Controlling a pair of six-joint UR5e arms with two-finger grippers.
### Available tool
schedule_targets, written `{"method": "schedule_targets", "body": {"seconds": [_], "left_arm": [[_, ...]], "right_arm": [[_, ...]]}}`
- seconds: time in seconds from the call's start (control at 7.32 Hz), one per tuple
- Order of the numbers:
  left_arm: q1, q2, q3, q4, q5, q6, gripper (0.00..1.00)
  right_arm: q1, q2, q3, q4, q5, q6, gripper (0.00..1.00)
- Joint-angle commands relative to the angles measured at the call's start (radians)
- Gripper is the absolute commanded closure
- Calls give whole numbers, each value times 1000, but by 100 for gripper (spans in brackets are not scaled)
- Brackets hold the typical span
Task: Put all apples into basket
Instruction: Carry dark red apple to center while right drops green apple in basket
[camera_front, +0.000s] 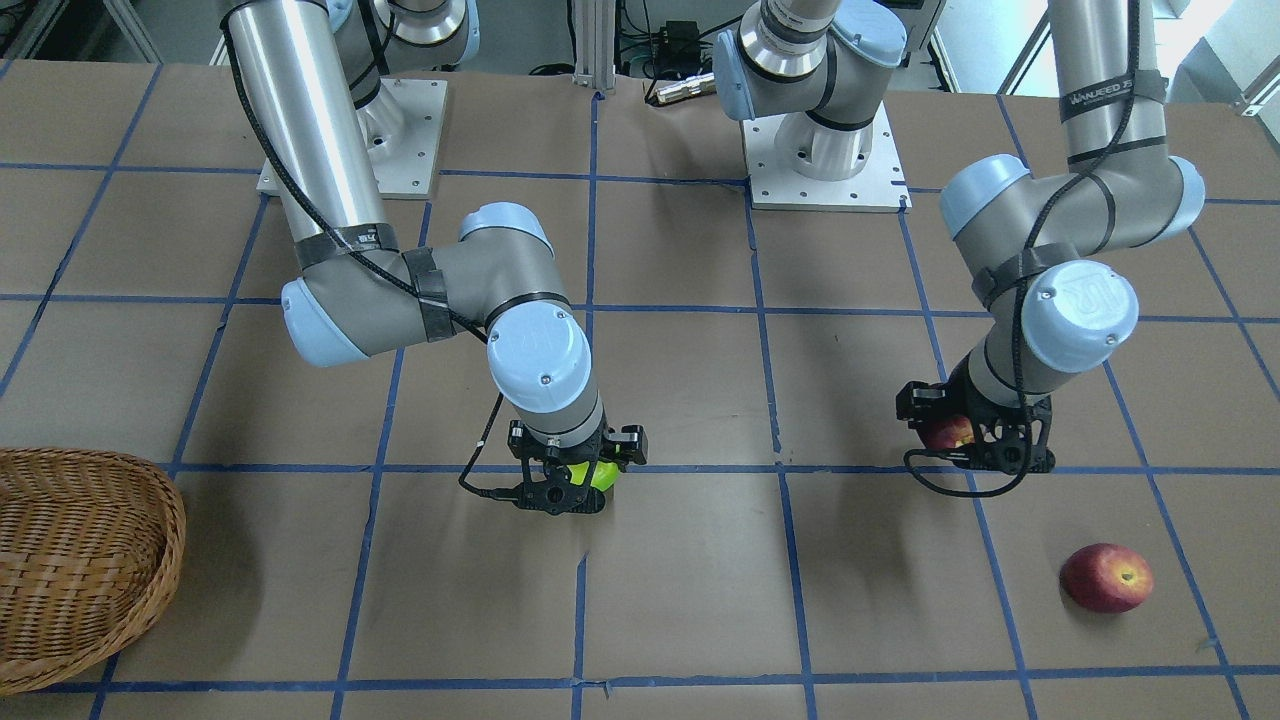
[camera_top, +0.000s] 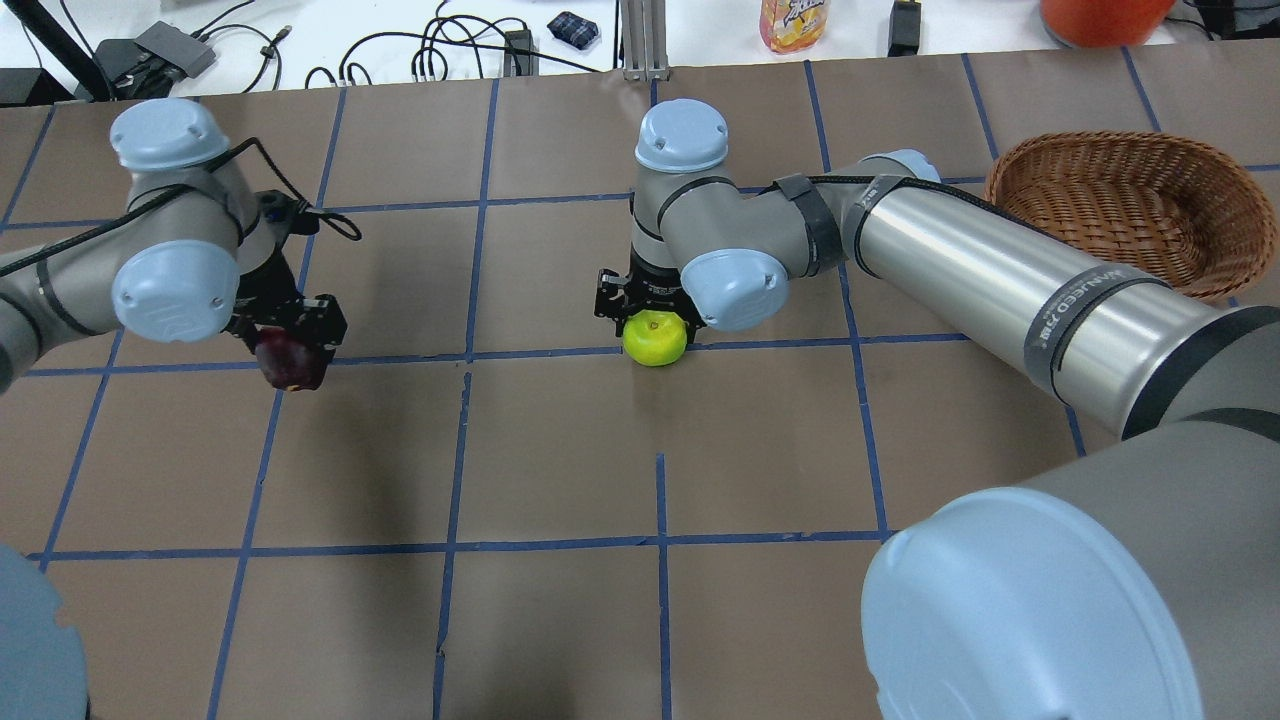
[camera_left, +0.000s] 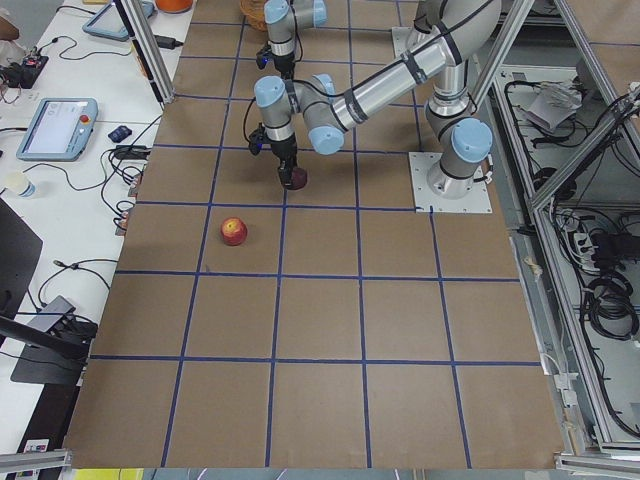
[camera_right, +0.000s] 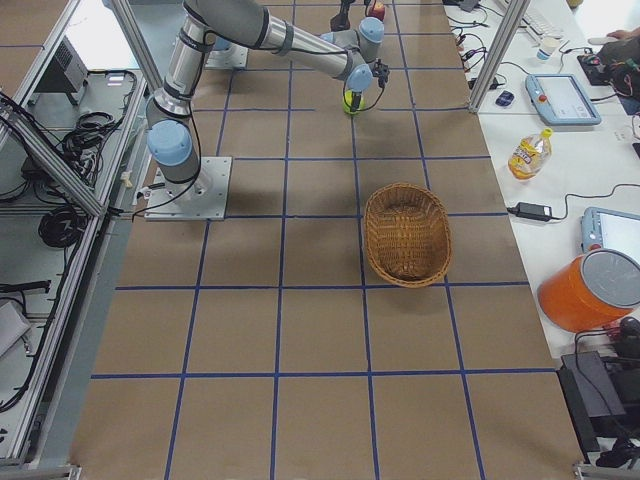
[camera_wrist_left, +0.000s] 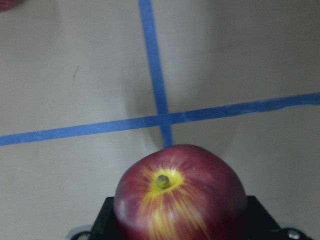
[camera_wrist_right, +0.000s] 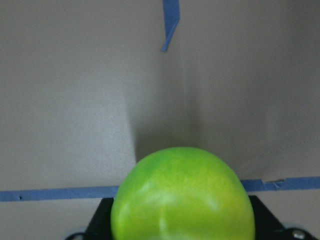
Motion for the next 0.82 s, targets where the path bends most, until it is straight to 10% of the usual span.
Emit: {"method": "schedule_targets", "body": {"seconds": [0.0, 0.68], "left_arm": [[-174, -21, 50, -22, -105, -333, 59], [-467, -128, 174, 35, -291, -782, 56]], "right_arm": [[-15, -9, -3, -2, 3, -4, 100], [-390, -183, -170, 348, -108, -254, 100]]}}
